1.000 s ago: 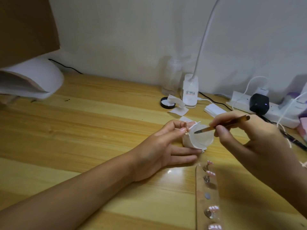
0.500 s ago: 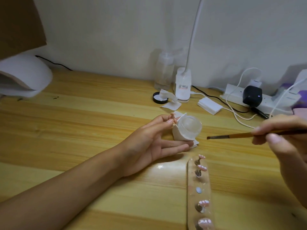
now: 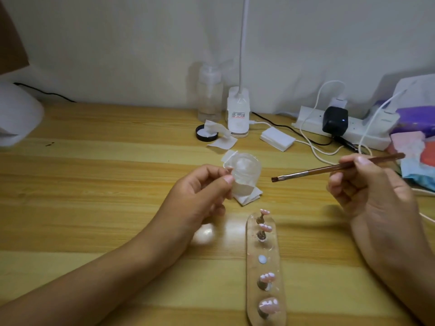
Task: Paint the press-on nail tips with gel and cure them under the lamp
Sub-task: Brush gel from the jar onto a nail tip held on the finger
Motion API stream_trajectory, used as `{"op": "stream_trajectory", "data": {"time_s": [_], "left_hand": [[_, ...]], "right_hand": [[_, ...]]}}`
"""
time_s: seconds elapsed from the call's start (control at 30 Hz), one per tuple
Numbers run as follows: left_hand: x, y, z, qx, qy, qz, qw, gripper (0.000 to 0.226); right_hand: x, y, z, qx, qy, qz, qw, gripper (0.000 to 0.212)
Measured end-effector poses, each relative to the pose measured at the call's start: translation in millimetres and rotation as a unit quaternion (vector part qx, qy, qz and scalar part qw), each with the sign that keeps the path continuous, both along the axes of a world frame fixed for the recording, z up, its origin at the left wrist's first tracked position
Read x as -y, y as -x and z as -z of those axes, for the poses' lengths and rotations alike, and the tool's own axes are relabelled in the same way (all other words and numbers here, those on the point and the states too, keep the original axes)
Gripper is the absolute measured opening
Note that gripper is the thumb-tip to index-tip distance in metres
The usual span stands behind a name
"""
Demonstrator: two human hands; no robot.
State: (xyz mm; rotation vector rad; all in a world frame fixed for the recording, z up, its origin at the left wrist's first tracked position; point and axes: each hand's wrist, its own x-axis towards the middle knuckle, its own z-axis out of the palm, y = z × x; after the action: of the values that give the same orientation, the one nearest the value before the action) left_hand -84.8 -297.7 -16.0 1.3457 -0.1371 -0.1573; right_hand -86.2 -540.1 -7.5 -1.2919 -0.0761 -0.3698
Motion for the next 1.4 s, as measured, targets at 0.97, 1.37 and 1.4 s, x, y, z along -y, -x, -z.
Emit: {"op": "stream_trajectory", "data": {"time_s": [0.97, 1.37, 1.4], "left_hand": [[3.8, 6.0, -6.6, 0.043, -0.052, 0.048, 0.997, 0.013], [2.3, 4.5, -2.8, 0.048, -0.020, 0.064, 0.997, 0.008], [2.4, 3.9, -2.5, 0.050, -0.019, 0.068, 0.996, 0.008]], "right_hand": [[-3.5, 4.8, -0.5, 0.005, 0.056, -0.116, 0.992, 0.035], [-0.4, 1.0, 0.9, 0.000, 0.020, -0.143, 0.990, 0.037], [0.1, 0.0, 0.7, 0.000, 0.010, -0.144, 0.990, 0.039]]}}
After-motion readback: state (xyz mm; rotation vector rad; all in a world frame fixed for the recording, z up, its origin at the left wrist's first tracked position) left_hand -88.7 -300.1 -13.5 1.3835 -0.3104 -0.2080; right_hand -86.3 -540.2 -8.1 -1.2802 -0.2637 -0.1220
